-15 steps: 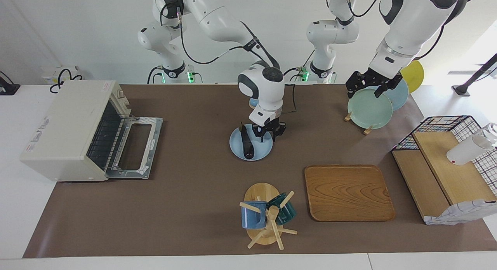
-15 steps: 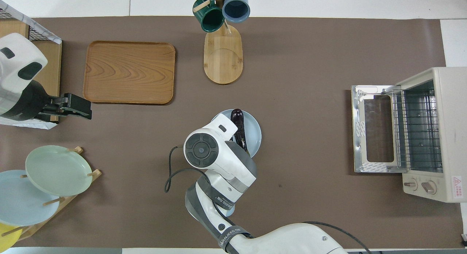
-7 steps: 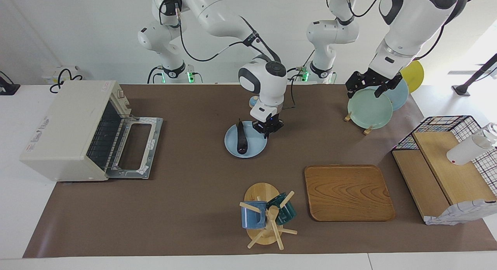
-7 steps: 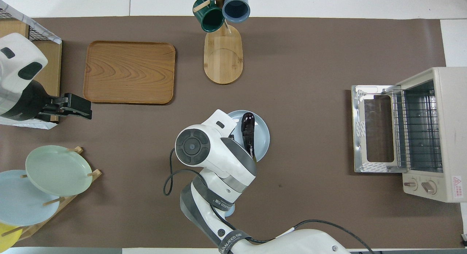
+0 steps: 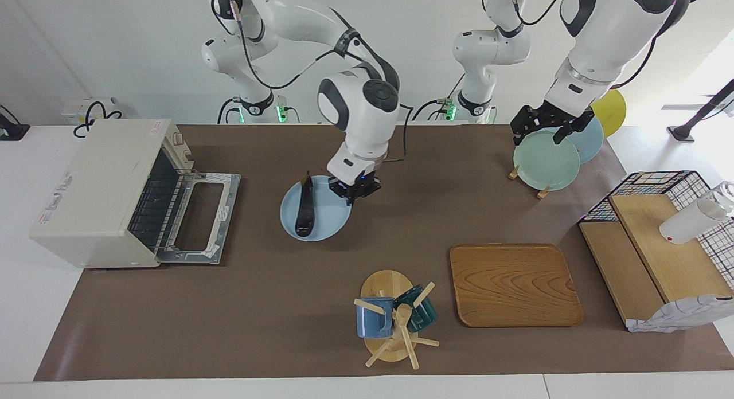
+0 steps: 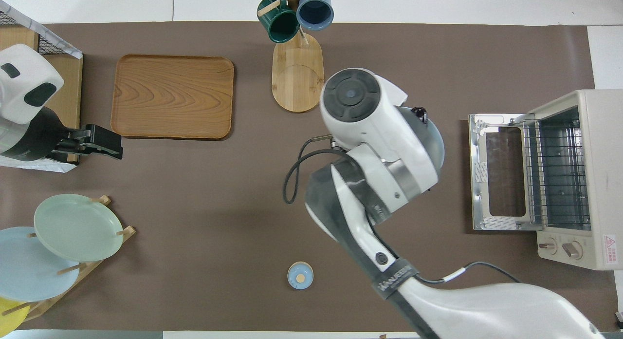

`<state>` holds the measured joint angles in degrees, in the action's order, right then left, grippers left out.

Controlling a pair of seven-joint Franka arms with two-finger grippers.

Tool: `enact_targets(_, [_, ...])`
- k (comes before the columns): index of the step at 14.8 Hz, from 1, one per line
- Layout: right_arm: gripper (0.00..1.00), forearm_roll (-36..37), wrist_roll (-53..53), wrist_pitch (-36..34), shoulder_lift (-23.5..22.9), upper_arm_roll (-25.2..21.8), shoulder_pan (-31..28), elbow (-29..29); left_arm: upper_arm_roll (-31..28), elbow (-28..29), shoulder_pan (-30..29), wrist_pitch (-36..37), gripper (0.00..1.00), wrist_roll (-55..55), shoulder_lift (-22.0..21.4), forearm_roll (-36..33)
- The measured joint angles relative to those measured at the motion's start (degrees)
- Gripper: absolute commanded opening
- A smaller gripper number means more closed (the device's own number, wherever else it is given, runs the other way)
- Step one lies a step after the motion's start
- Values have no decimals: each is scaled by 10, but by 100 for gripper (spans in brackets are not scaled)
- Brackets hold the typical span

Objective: Put eggplant into oven
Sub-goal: 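Carry the eggplant with the right gripper toward the open oven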

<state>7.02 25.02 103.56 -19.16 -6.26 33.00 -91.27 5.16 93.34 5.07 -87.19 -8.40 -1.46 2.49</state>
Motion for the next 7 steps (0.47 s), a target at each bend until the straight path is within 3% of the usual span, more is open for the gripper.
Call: enact_targets(7, [0,43,-106,5,123,-2,-132,-173,-7,0,-3,0,100,0,0,0])
